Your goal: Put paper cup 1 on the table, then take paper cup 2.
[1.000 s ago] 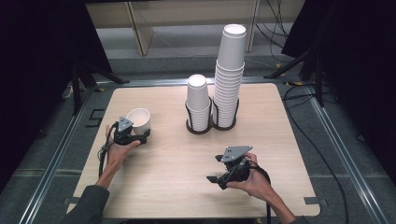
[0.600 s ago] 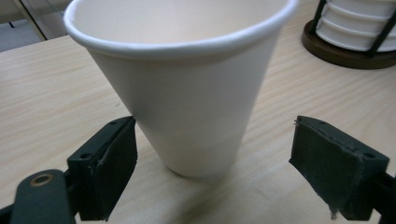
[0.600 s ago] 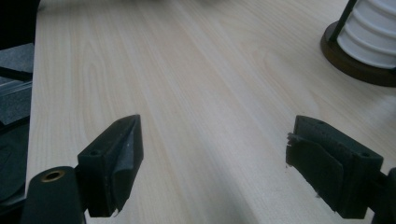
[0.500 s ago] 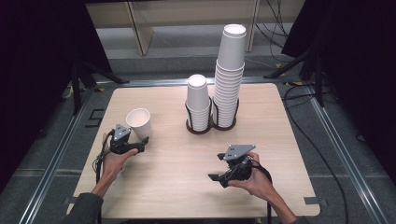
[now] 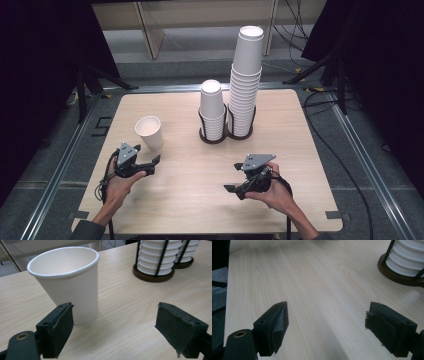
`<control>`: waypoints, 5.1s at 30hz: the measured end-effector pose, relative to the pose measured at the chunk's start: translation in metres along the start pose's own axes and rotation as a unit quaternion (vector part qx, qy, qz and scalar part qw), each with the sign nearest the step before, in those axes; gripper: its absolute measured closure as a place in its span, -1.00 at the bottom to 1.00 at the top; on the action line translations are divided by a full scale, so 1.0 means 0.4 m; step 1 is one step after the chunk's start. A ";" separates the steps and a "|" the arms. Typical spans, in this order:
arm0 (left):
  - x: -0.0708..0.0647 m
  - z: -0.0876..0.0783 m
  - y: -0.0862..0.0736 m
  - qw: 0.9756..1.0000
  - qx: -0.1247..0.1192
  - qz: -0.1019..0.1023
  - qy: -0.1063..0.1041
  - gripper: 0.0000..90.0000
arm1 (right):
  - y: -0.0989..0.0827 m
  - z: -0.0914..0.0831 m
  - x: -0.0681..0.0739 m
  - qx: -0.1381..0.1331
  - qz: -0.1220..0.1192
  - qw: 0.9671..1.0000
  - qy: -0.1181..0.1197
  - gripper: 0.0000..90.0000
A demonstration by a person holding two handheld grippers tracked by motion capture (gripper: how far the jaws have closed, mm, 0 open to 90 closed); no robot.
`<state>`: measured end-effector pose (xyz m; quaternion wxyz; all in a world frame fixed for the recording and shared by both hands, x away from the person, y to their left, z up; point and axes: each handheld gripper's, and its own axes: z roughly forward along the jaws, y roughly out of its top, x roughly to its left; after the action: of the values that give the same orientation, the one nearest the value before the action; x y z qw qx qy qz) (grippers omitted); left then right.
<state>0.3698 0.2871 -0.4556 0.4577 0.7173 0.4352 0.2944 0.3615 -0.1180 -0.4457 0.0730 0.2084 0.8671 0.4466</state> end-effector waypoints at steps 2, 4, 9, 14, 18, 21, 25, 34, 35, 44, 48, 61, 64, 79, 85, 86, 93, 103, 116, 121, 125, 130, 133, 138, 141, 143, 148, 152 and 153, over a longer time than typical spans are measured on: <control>-0.015 -0.015 0.000 1.000 -0.002 0.006 -0.003 -0.69 | 0.000 -0.002 -0.003 -0.005 -0.001 1.000 -0.005 -0.59; -0.030 -0.028 -0.002 1.000 -0.002 0.008 -0.002 -0.69 | 0.000 -0.004 -0.003 -0.005 0.006 1.000 -0.005 -0.59; -0.061 -0.057 -0.013 1.000 -0.006 0.007 -0.017 -0.69 | 0.002 -0.014 -0.009 -0.014 0.009 1.000 -0.022 -0.59; -0.076 -0.078 -0.016 1.000 -0.016 0.003 -0.023 -0.69 | 0.002 -0.026 -0.020 -0.025 0.030 0.999 -0.030 -0.59; -0.093 -0.093 -0.026 1.000 -0.006 0.006 -0.029 -0.69 | 0.001 -0.037 -0.031 -0.032 0.043 0.998 -0.043 -0.59; -0.103 -0.095 -0.037 0.999 -0.004 0.006 -0.035 -0.69 | -0.001 -0.044 -0.041 -0.040 0.048 0.997 -0.054 -0.59; -0.115 -0.101 -0.046 0.999 0.003 0.009 -0.035 -0.69 | -0.003 -0.049 -0.048 -0.047 0.067 0.995 -0.054 -0.59; -0.136 -0.111 -0.055 0.999 -0.003 0.012 -0.045 -0.69 | 0.001 -0.077 -0.078 -0.071 0.080 0.991 -0.082 -0.60; -0.136 -0.111 -0.055 0.999 -0.003 0.012 -0.045 -0.69 | 0.001 -0.077 -0.078 -0.071 0.080 0.991 -0.082 -0.60; -0.132 -0.104 -0.059 0.999 0.002 0.014 -0.048 -0.69 | 0.041 -0.134 -0.137 -0.100 0.096 0.983 -0.120 -0.60; -0.125 -0.108 -0.060 0.999 0.002 0.010 -0.043 -0.69 | 0.057 -0.155 -0.161 -0.103 0.110 0.979 -0.140 -0.60; -0.126 -0.099 -0.068 0.998 0.004 0.004 -0.056 -0.69 | 0.163 -0.221 -0.227 -0.158 0.101 0.969 -0.161 -0.63; -0.127 -0.098 -0.068 0.998 0.005 0.004 -0.059 -0.69 | 0.183 -0.234 -0.248 -0.173 0.110 0.966 -0.161 -0.63; -0.125 -0.095 -0.071 0.998 0.004 0.006 -0.059 -0.69 | 0.303 -0.291 -0.307 -0.193 0.111 0.961 -0.166 -0.65; -0.124 -0.097 -0.070 0.998 0.009 0.006 -0.055 -0.69 | 0.355 -0.299 -0.323 -0.204 0.106 0.958 -0.170 -0.65; -0.122 -0.094 -0.071 0.998 0.007 0.004 -0.059 -0.69 | 0.363 -0.299 -0.326 -0.207 0.105 0.958 -0.171 -0.65; -0.123 -0.094 -0.072 0.998 0.009 0.008 -0.061 -0.69 | 0.422 -0.306 -0.343 -0.209 0.092 0.957 -0.181 -0.66; -0.122 -0.092 -0.072 0.998 0.009 0.009 -0.065 -0.69 | 0.489 -0.275 -0.378 -0.208 0.099 0.955 -0.185 -0.66; -0.123 -0.097 -0.071 0.998 0.010 0.009 -0.063 -0.69 | 0.542 -0.221 -0.418 -0.204 0.109 0.954 -0.189 -0.70; -0.124 -0.094 -0.072 0.998 0.008 0.008 -0.066 -0.69 | 0.543 -0.207 -0.426 -0.200 0.110 0.955 -0.191 -0.71; -0.123 -0.093 -0.072 0.998 0.009 0.011 -0.068 -0.69 | 0.547 -0.206 -0.426 -0.198 0.102 0.956 -0.191 -0.66; -0.126 -0.089 -0.075 0.998 0.005 0.005 -0.069 -0.69 | 0.557 -0.220 -0.421 -0.213 0.098 0.953 -0.194 -0.62; -0.123 -0.093 -0.073 0.998 0.015 0.012 -0.065 -0.69 | 0.572 -0.238 -0.413 -0.215 0.092 0.952 -0.198 -0.61; -0.121 -0.092 -0.073 0.998 0.013 0.010 -0.064 -0.69 | 0.585 -0.263 -0.404 -0.221 0.081 0.950 -0.205 -0.60; -0.124 -0.090 -0.075 0.998 0.016 0.014 -0.066 -0.69 | 0.591 -0.270 -0.401 -0.229 0.084 0.948 -0.204 -0.59; -0.126 -0.089 -0.074 0.997 0.021 0.019 -0.068 -0.69 | 0.599 -0.273 -0.399 -0.232 0.085 0.947 -0.203 -0.59; -0.130 -0.084 -0.077 0.997 0.014 0.019 -0.073 -0.69 | 0.630 -0.287 -0.392 -0.240 0.085 0.945 -0.206 -0.59; -0.131 -0.087 -0.077 0.997 0.013 0.018 -0.072 -0.69 | 0.652 -0.300 -0.385 -0.248 0.078 0.942 -0.213 -0.59; -0.131 -0.087 -0.077 0.997 0.013 0.018 -0.072 -0.69 | 0.655 -0.304 -0.384 -0.249 0.081 0.941 -0.214 -0.59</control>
<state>0.3070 0.2604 -0.4707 0.4729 0.7502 0.3922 0.2446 0.5397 -0.1394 -0.1720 0.2699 0.3434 0.6721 0.5979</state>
